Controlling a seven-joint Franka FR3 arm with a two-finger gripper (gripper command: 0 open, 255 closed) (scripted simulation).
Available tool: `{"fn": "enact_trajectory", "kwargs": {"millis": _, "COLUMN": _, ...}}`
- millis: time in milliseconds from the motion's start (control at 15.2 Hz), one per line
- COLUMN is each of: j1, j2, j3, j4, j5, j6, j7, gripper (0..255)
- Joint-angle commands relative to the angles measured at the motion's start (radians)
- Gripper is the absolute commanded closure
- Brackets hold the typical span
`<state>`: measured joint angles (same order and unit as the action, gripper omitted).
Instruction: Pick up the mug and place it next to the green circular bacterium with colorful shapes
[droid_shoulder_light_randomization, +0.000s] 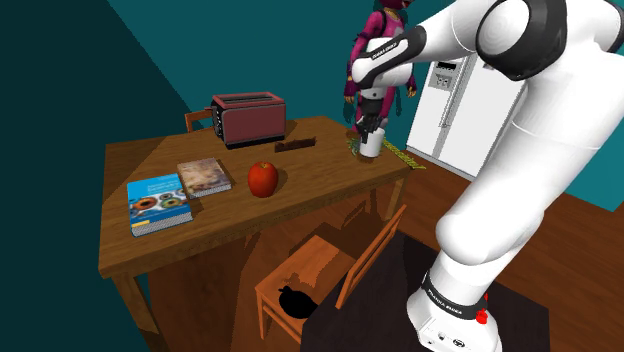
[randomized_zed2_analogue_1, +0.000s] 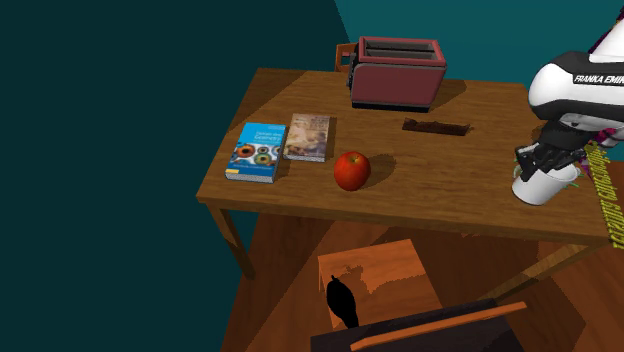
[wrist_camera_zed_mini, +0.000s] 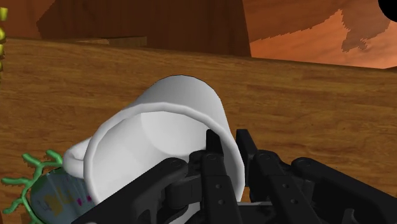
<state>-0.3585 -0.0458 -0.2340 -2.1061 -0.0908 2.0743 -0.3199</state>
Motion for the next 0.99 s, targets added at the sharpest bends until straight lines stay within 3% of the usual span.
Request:
{"fn": "enact_trajectory", "kwargs": {"millis": 0, "j1": -0.001, "j2": 0.008, "j3": -0.001, "j4": -0.017, "j5": 0.001, "j6": 0.026, "j7": 0.000, "gripper": 255}}
{"fn": "enact_trajectory", "kwargs": {"millis": 924, "j1": -0.004, "j2": 0.090, "j3": -0.004, "j4": -0.106, "j5": 0.015, "j6": 0.196, "j7": -0.003, "gripper": 255}}
